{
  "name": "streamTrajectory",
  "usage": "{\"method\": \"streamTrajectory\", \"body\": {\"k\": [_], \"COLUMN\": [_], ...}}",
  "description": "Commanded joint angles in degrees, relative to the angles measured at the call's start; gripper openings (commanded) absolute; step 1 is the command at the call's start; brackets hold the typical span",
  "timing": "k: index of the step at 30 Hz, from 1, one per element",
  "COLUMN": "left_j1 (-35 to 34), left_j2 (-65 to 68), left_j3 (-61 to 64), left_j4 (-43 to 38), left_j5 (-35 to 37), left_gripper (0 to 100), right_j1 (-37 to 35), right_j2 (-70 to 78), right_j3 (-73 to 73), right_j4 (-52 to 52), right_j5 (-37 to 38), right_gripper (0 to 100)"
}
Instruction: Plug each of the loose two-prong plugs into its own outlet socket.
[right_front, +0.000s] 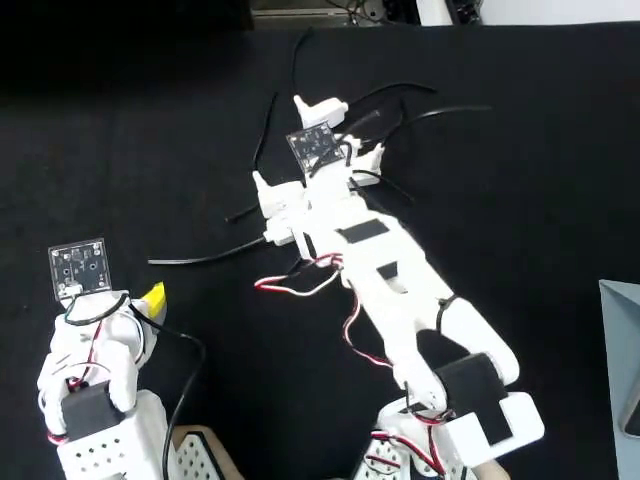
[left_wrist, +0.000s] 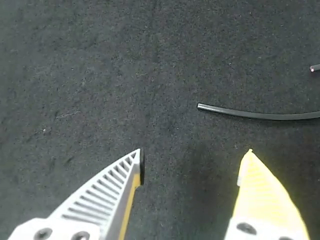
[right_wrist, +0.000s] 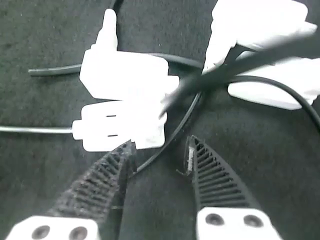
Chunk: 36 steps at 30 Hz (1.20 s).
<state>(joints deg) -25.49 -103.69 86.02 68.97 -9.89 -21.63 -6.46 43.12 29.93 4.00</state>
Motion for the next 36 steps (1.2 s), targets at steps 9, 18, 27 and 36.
{"method": "streamTrajectory", "body": {"k": [9, 18, 27, 36], "left_j1": [-0.4, -0.31, 6.9, 11.3], "left_j2": [-0.53, -0.62, -0.62, -0.62], "left_j3": [1.27, 2.33, 2.51, 5.76], "left_j4": [-3.52, -6.95, -6.95, -12.04], "left_j5": [0.53, 0.62, 0.18, 0.18], "left_gripper": [31, 18, 3, 3], "right_j1": [0.35, 4.31, 8.62, 8.62], "right_j2": [-26.24, -59.3, -78.46, -94.11], "right_j3": [5.49, 23.16, 35.12, 48.66], "right_j4": [10.37, 14.42, 17.85, 17.93], "right_j5": [-0.53, -0.09, 0.0, 0.0], "right_gripper": [1.2, 1.3, 1.3, 1.3]}}
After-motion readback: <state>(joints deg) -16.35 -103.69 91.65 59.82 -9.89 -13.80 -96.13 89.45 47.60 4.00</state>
